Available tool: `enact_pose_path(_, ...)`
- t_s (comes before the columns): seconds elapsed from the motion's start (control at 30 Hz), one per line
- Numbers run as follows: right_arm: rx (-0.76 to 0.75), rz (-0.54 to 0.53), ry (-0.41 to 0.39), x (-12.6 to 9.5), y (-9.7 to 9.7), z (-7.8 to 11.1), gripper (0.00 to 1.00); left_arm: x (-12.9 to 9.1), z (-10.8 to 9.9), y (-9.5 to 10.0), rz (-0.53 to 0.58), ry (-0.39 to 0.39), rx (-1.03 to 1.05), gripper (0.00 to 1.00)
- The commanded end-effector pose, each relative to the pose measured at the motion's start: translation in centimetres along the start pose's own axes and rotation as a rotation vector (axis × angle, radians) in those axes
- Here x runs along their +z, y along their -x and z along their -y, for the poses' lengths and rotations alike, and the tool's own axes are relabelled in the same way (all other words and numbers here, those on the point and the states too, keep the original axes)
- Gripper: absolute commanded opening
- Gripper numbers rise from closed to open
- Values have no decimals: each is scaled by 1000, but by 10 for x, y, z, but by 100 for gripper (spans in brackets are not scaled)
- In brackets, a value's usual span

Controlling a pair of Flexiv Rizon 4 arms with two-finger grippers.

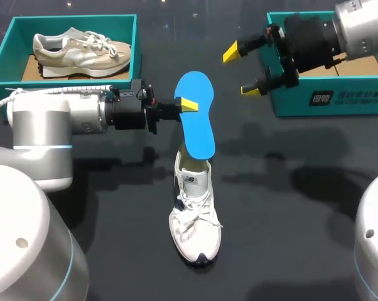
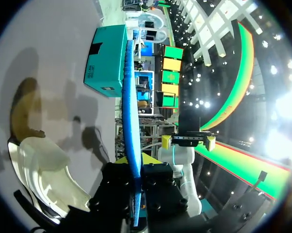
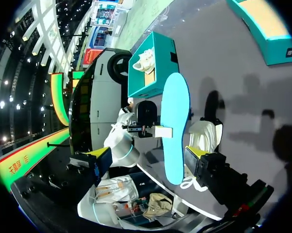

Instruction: Take the shoe out of the shoebox, open the shoe tongue, remove and reinsert the insole, then place the shoe into the shoebox

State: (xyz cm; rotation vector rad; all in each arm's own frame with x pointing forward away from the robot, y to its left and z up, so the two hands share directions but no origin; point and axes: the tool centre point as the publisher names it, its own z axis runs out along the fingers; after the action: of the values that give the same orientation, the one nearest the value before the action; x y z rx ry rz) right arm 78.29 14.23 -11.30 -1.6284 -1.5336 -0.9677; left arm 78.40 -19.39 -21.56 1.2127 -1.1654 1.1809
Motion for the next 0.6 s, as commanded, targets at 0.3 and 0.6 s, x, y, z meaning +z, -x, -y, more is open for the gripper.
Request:
enact_pose_path(0.3,52,732,22,20,-46,3,100,0,0,1,-1,1,0,0)
enact_pose_path(0.6,30,859,-7,35,-58,3,100,0,0,1,-1,1,0,0)
